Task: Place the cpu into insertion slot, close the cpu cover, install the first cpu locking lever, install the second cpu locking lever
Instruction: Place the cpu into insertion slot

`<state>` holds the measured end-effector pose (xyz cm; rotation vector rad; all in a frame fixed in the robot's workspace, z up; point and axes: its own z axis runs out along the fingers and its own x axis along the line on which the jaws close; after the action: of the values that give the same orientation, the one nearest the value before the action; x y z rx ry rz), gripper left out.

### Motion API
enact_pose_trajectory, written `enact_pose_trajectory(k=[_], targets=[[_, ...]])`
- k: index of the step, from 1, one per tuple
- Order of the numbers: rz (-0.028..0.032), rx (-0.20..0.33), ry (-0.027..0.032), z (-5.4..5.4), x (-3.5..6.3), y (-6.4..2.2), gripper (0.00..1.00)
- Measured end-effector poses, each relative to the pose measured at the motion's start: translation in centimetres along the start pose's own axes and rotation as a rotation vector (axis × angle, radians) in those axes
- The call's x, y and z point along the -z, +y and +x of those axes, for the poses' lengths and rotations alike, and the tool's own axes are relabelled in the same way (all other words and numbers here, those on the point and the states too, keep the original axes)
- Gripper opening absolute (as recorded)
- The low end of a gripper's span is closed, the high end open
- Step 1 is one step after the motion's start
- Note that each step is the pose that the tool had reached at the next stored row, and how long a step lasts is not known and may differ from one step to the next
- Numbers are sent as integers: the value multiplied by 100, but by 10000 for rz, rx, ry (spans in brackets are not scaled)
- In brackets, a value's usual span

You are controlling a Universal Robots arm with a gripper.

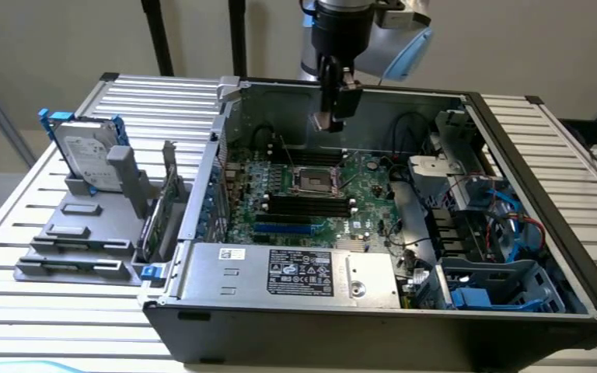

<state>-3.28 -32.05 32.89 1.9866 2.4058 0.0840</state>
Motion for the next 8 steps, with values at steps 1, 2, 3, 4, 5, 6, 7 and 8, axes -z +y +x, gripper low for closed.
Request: enact_pose_trajectory(k=[1, 2, 3, 4, 5, 6, 7, 8], targets=[[-1, -180, -9, 0, -4, 0, 54], [2, -359, -19, 0, -9, 0, 54], [5, -536, -27, -1, -16, -1, 54], [16, -720, -34, -1, -25, -2, 54], [33, -883, -40, -1, -33, -2, 54], [54, -1039, -45, -1, -43, -3, 54], [79, -1190, -50, -1, -52, -3, 54], [102, -1318, -53, -1, -63, -4, 54]])
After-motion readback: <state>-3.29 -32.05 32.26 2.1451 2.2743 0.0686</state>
